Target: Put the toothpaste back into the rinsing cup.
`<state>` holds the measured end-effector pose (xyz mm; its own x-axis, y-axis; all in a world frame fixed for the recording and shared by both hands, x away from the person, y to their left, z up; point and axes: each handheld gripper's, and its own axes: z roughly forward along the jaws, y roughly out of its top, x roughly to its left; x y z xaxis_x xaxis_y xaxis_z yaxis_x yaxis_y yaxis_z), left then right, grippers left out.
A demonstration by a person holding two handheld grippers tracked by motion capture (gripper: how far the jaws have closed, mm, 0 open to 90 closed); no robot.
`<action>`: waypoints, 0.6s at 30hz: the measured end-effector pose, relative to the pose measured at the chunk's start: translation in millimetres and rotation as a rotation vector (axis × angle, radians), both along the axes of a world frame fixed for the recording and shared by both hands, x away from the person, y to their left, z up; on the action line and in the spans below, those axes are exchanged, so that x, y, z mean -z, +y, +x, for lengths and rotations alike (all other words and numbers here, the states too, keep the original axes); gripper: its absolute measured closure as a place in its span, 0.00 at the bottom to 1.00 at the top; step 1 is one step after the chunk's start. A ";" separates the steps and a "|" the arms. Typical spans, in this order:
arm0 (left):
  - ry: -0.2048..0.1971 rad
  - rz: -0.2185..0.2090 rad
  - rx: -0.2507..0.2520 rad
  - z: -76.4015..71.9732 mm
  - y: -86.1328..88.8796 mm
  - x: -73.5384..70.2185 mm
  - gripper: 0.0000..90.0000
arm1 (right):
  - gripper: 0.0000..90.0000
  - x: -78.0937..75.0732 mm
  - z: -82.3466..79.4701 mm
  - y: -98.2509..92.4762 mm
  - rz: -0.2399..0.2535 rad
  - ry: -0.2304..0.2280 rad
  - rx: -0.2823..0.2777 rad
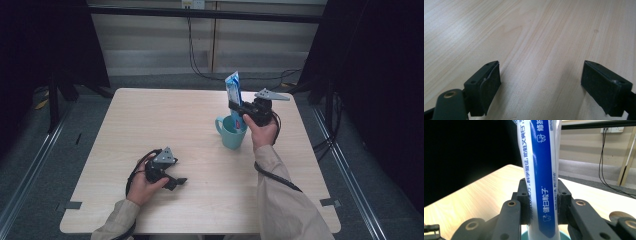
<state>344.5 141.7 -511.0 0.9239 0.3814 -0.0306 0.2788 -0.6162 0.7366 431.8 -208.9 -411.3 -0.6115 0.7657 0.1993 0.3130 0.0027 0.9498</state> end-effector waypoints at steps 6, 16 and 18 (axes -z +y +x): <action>0.000 0.004 0.002 0.1 0.2 -0.1 0.17 | 0.79 10.3 -1.7 2.7 -0.006 0.002 -0.008; -0.004 0.007 0.005 0.2 0.3 -0.3 0.17 | 0.76 23.3 -2.6 1.4 -0.055 0.044 -0.005; -0.004 0.008 0.005 0.2 0.4 -0.4 0.17 | 0.77 27.3 -2.7 1.2 -0.053 0.058 -0.004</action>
<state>344.7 142.0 -510.7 0.9260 0.3766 -0.0244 0.2728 -0.6234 0.7328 429.1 -207.7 -438.6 -0.6034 0.7736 0.1936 0.3670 0.0538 0.9287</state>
